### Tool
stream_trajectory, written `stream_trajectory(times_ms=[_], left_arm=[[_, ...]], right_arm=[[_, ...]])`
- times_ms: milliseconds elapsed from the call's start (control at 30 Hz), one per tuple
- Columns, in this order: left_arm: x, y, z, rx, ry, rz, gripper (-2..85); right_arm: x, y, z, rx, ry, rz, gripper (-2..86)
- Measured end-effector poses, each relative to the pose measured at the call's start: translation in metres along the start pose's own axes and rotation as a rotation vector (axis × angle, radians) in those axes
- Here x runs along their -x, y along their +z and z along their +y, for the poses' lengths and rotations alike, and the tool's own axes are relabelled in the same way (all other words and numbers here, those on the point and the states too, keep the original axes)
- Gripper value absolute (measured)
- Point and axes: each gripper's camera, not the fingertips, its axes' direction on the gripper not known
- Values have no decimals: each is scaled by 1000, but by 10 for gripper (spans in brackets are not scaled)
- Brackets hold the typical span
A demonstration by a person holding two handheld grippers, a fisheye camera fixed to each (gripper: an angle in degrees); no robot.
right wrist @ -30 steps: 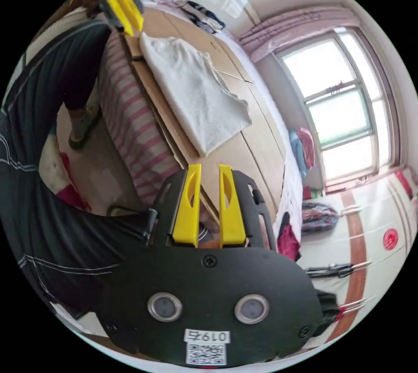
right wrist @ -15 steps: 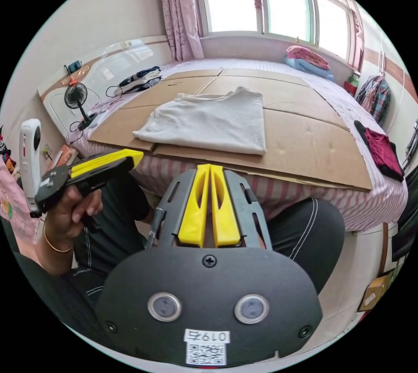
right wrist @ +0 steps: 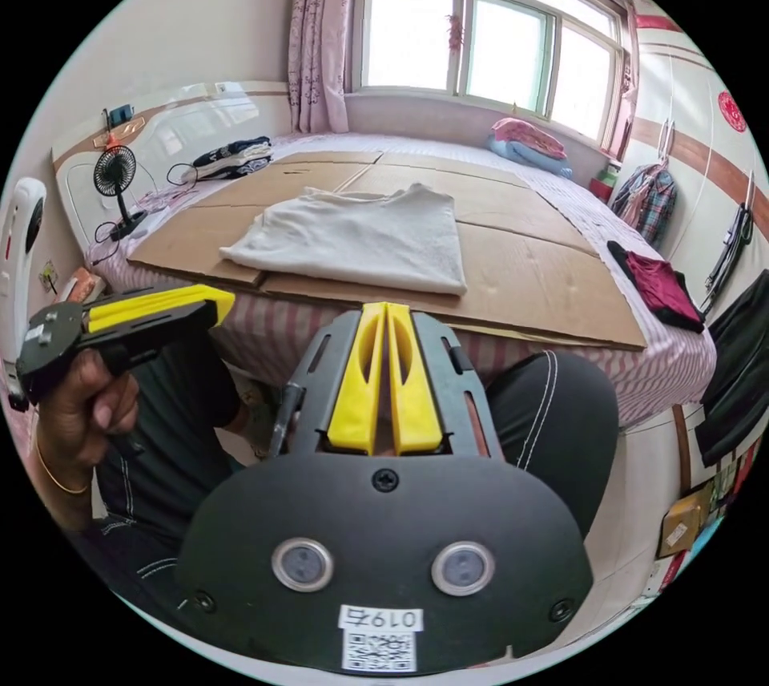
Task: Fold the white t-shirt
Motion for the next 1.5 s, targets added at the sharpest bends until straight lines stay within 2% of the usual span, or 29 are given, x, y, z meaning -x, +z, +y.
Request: stream_trajectory(times_ms=[533, 733, 1067, 1300, 1500], left_arm=[[-5, -39, 11, -36, 14, -29, 12], [0, -52, 14, -94, 32, 5, 13], [-10, -9, -7, -36, 152, 6, 12], [-7, 10, -19, -40, 211, -23, 10], [4, 21, -30, -54, 165, -46, 9]], right_arm=[[8, -42, 23, -89, 33, -5, -5], [15, -54, 21, -168, -36, -1, 26], [18, -10, 22, -84, -97, -41, -9], [29, -3, 9, -125, -205, -61, -8], [31, 10, -17, -126, -184, -18, -7]])
